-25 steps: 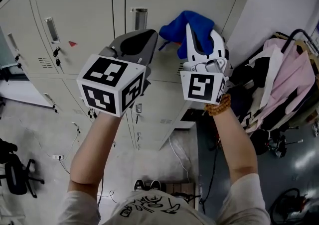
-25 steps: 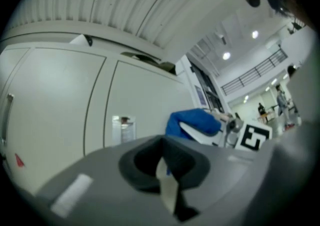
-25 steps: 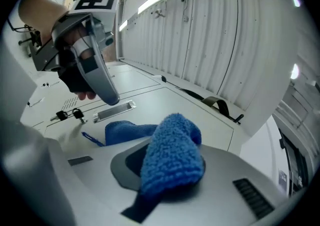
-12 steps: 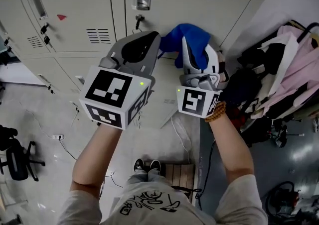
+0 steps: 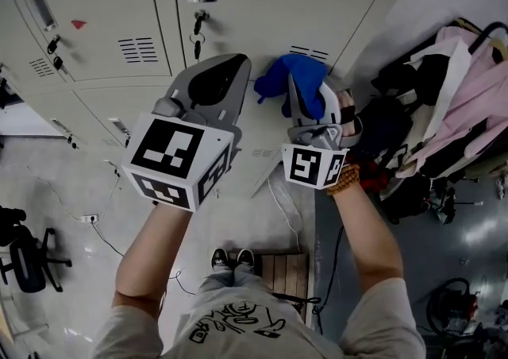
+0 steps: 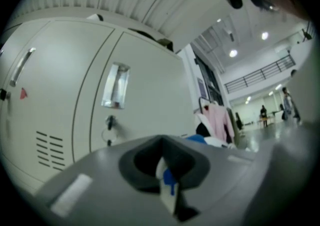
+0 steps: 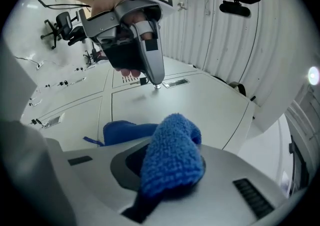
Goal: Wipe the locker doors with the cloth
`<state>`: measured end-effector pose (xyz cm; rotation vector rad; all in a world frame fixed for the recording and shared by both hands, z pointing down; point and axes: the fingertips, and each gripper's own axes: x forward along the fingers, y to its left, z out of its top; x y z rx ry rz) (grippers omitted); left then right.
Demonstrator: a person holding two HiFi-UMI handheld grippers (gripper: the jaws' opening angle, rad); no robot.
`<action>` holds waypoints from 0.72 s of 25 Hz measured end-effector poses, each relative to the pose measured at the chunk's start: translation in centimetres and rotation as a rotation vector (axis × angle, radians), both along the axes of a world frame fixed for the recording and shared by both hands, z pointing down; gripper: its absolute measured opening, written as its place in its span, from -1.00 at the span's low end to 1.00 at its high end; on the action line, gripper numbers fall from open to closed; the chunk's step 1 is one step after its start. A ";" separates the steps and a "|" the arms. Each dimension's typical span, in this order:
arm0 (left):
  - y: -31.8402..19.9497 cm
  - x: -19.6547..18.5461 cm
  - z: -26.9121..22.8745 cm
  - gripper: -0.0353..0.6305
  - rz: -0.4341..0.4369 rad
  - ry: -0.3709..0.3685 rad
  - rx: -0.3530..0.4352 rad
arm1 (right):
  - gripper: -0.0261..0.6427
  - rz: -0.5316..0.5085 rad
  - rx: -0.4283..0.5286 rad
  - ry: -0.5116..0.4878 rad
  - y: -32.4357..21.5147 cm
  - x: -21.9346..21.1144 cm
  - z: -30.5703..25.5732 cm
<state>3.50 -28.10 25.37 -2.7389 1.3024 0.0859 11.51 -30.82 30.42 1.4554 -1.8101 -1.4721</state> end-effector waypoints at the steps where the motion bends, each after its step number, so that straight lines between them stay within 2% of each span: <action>1: 0.2 0.2 -0.5 -0.89 0.003 0.000 0.009 | -0.83 0.006 0.003 0.000 0.0 0.4 -0.5; 5: 0.8 0.8 -2.9 -0.89 0.004 -0.017 0.047 | -0.83 0.016 0.044 -0.016 0.3 1.6 -4.7; 11: 1.3 0.8 -8.1 -0.89 0.006 -0.014 0.130 | -0.83 -0.010 0.126 -0.010 0.5 0.9 -14.7; 18: 2.6 -0.5 -14.4 -0.89 -0.004 -0.003 0.245 | -0.83 -0.070 0.181 -0.076 0.4 0.0 -26.1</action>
